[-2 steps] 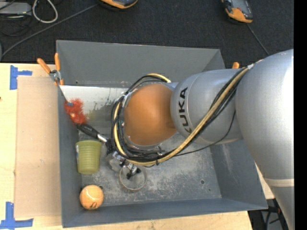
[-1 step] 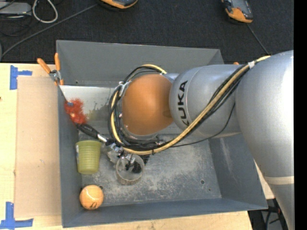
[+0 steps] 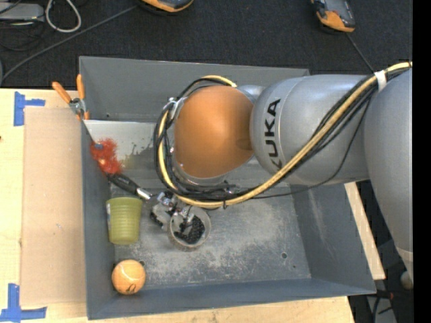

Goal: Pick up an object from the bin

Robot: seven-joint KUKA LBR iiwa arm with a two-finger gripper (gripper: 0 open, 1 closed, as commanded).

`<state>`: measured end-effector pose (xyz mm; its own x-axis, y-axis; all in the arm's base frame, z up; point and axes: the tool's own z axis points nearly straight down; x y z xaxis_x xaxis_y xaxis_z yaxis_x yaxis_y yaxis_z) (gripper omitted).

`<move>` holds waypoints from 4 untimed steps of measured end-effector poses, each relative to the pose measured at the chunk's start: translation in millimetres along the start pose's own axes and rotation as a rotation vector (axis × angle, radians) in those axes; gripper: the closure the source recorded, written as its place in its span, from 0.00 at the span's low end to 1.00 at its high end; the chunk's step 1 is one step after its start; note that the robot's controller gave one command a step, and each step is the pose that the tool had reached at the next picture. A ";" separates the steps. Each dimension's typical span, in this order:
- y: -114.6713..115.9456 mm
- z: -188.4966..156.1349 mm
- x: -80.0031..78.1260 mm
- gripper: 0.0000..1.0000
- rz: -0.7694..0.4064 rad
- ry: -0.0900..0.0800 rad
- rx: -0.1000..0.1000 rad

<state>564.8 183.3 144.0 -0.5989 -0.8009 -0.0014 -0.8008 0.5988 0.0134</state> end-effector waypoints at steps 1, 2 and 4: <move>-2.3 -74.8 12.3 1.00 -0.042 0.000 -0.002; -4.1 -78.7 14.2 1.00 -0.039 -0.011 0.007; 22.5 -44.5 48.1 1.00 -0.073 -0.010 0.005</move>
Offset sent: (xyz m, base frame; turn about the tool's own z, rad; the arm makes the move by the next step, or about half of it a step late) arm -0.0134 -0.0175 0.0332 -0.0279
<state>518.4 157.8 188.7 -0.5385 -0.8425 -0.0120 -0.8426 0.5384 0.0081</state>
